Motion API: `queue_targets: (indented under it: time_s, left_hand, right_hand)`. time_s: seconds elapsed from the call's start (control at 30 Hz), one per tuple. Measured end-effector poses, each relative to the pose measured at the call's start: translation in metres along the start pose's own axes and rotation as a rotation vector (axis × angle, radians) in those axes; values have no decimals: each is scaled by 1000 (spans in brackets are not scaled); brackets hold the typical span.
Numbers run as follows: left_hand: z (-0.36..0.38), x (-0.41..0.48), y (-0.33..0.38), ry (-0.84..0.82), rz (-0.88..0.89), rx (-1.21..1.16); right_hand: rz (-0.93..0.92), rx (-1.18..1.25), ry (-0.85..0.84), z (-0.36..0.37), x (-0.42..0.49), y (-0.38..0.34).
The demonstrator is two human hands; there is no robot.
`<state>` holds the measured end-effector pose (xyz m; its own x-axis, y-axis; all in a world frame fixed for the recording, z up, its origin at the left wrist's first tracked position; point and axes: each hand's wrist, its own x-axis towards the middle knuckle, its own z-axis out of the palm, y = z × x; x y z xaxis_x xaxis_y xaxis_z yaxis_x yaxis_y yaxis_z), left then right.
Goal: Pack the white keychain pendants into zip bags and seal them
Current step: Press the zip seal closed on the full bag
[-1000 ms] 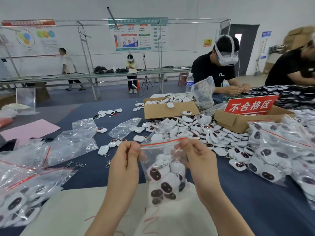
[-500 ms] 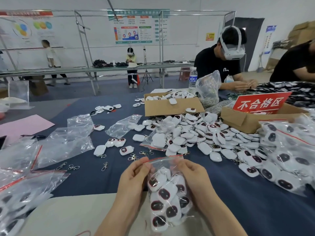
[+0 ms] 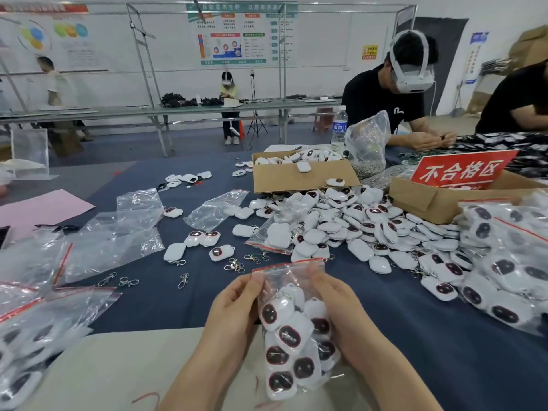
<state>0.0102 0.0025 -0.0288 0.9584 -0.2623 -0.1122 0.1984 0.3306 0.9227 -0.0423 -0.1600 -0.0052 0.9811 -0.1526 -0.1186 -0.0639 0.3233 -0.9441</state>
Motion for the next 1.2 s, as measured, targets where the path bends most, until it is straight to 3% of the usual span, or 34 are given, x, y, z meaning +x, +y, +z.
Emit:
queue_targets:
  time_s: [0.4, 0.77, 1.2]
  left_hand:
    - [-1, -3, 0, 20, 46, 47]
    - [3, -5, -2, -52, 68, 100]
    - [9, -10, 2, -23, 109, 149]
  right_hand:
    - [49, -123, -24, 4, 0, -1]
    - [71, -44, 13, 5, -2, -1]
    - [67, -103, 15, 6, -4, 1]
